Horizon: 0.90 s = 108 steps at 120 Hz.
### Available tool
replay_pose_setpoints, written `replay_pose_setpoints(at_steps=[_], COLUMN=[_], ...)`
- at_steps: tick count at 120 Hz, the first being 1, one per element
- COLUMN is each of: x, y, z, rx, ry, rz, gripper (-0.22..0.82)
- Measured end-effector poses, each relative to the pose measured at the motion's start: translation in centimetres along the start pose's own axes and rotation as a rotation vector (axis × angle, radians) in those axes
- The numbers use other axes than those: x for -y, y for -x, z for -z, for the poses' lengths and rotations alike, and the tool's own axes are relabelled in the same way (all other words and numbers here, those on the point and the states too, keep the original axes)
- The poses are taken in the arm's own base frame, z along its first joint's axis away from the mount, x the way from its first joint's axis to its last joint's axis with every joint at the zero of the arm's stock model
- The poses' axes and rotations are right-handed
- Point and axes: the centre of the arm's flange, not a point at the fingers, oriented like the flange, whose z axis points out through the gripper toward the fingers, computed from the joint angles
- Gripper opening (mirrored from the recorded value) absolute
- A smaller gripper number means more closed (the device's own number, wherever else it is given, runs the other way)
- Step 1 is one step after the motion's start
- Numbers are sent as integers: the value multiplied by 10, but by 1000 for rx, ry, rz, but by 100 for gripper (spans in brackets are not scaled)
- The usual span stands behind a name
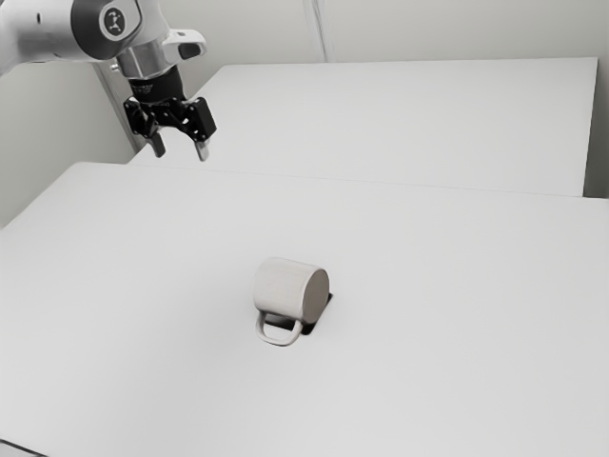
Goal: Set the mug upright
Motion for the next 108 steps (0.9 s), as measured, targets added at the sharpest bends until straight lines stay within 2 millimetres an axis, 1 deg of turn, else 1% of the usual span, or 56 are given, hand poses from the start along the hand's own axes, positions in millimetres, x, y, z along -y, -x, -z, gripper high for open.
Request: replay_pose_setpoints(at_steps=[27, 37, 52, 68, 82, 97, 108], x=[2, 1, -3, -8, -11, -7, -1], y=[2, 9, 11, 13, 12, 11, 11], z=[-2, -9, -23, -49, -77, -112, -133], rx=[4, 6, 1, -5, -10, -18, -33], ry=[3, 13, 50, 117, 182, 255, 308], rz=[6, 4, 2, -5, -7, 7, 22], gripper=[58, 58, 58, 58, 58, 58, 58])
